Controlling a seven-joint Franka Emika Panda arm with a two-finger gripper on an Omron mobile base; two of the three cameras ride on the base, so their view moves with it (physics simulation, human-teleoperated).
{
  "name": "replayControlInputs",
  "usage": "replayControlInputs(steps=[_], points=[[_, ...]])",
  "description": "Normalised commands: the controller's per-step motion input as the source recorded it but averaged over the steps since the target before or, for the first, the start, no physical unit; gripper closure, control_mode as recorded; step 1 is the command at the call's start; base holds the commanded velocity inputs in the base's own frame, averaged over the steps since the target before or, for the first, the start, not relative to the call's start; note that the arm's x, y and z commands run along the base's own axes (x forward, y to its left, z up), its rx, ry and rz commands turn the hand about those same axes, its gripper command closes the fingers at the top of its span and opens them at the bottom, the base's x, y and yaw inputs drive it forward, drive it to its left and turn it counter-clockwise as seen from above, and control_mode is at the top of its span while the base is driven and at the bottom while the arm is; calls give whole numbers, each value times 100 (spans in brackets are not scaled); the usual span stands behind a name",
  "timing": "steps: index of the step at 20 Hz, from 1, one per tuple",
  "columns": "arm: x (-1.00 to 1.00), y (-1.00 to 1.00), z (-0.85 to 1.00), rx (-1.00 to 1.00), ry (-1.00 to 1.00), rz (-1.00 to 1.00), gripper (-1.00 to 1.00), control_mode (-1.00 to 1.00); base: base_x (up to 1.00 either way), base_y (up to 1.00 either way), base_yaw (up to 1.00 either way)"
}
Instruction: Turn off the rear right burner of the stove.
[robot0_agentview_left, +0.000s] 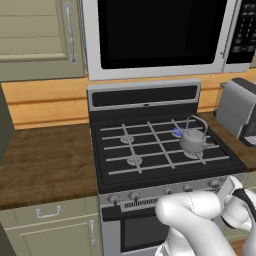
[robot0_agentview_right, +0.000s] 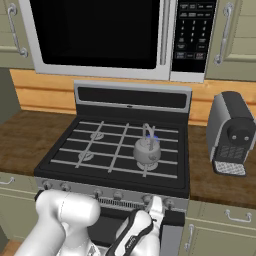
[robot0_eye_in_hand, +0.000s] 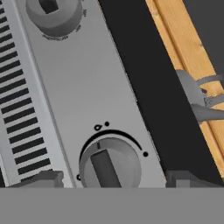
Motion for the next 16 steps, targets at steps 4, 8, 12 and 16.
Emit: replayControlInputs(steps=[4, 8, 12, 16], points=[[23, 6, 0, 0, 0, 0, -100, -100, 0, 0, 0], [0, 0, 0, 0, 0, 5, -100, -100, 0, 0, 0], [0, 0, 0, 0, -1, 6, 100, -100, 0, 0, 0], [1, 1, 6, 0, -6, 6, 100, -100, 0, 0, 0]])
